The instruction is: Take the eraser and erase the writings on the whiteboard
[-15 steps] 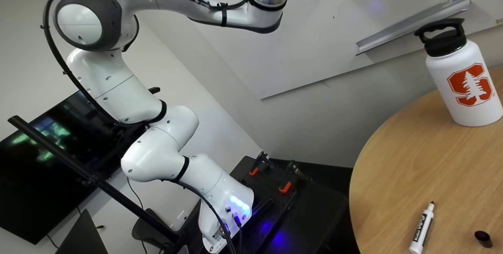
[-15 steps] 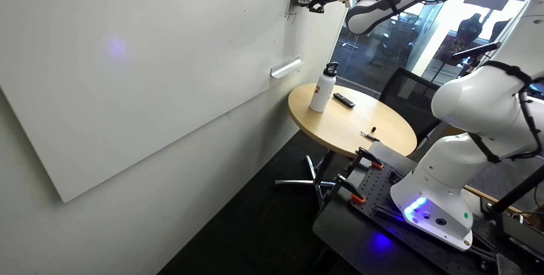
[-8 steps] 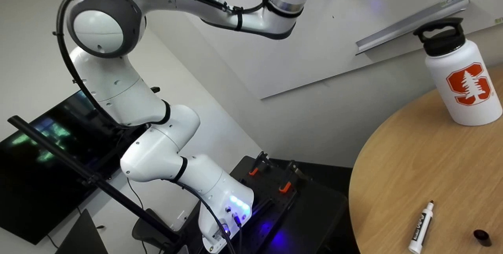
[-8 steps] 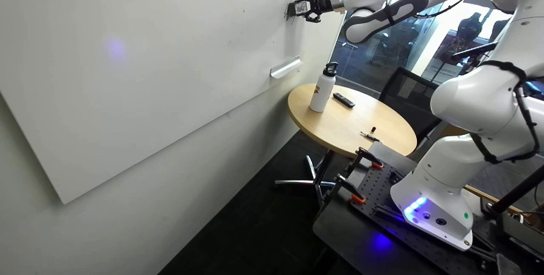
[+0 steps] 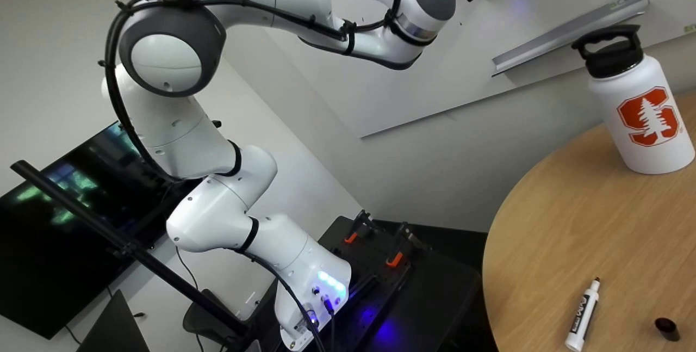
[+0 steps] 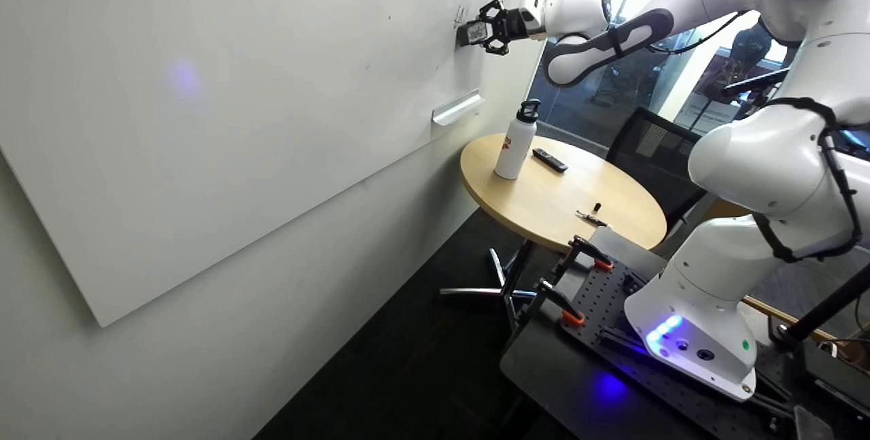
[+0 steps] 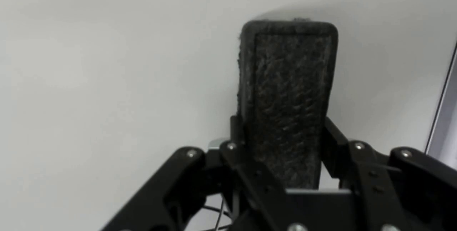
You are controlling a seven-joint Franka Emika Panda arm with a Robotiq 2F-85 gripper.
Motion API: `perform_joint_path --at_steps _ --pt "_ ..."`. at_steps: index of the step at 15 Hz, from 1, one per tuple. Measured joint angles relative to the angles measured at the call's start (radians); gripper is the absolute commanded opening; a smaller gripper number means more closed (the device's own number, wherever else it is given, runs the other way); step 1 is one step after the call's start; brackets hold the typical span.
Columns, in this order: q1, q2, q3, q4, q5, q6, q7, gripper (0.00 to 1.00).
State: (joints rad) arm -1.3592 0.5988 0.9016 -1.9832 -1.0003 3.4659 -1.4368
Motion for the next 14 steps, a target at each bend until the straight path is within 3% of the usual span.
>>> perform_joint_path --at_steps 8,14 --pt "-0.071 0.041 0.112 0.006 0.315 -0.002 -0.301 0.27" --pt "-0.087 0.042 0.168 -0.005 0.519 -0.003 -0.431 0.27"
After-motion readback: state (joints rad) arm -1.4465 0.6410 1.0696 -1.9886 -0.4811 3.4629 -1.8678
